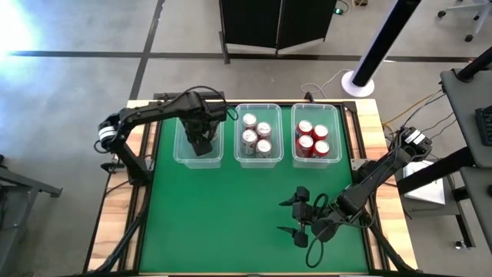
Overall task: Sort soda cans
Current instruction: Put the bottom white soda can into the left transparent bin
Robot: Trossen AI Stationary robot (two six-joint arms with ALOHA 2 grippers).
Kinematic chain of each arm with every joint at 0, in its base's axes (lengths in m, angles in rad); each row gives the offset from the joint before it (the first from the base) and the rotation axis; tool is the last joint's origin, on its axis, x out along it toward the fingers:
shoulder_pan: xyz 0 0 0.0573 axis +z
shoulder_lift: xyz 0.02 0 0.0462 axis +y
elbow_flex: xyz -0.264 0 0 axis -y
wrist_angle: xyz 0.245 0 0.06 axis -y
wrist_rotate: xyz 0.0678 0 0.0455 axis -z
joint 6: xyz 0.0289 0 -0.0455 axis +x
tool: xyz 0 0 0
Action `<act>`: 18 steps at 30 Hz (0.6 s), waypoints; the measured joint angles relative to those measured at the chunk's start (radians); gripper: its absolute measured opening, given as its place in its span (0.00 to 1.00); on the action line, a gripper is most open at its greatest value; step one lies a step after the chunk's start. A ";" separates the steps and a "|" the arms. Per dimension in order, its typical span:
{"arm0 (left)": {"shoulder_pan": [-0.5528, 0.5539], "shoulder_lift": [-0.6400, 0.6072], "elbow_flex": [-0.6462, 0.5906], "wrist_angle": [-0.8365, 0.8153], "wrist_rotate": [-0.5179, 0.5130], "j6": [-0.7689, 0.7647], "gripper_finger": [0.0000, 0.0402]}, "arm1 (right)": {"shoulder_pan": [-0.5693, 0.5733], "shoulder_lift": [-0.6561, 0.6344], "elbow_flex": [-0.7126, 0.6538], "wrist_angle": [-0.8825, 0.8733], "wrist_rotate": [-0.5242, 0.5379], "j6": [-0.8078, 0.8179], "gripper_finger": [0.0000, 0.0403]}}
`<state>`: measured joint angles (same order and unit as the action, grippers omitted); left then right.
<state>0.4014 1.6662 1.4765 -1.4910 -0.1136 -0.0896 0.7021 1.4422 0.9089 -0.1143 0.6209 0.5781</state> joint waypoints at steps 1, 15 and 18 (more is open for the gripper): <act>0.001 0.002 0.000 -0.005 0.000 0.000 0.61 | 0.000 0.000 0.000 0.000 0.000 0.000 0.91; 0.003 0.043 0.001 -0.009 -0.001 0.000 0.64 | 0.000 0.000 0.000 -0.005 -0.012 -0.002 0.91; 0.003 0.042 0.001 -0.010 -0.002 0.005 0.66 | 0.000 0.000 0.000 -0.008 -0.019 -0.002 0.91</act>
<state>0.4042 1.7086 1.4773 -1.5007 -0.1155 -0.0849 0.7025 1.4422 0.9089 -0.1223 0.6014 0.5758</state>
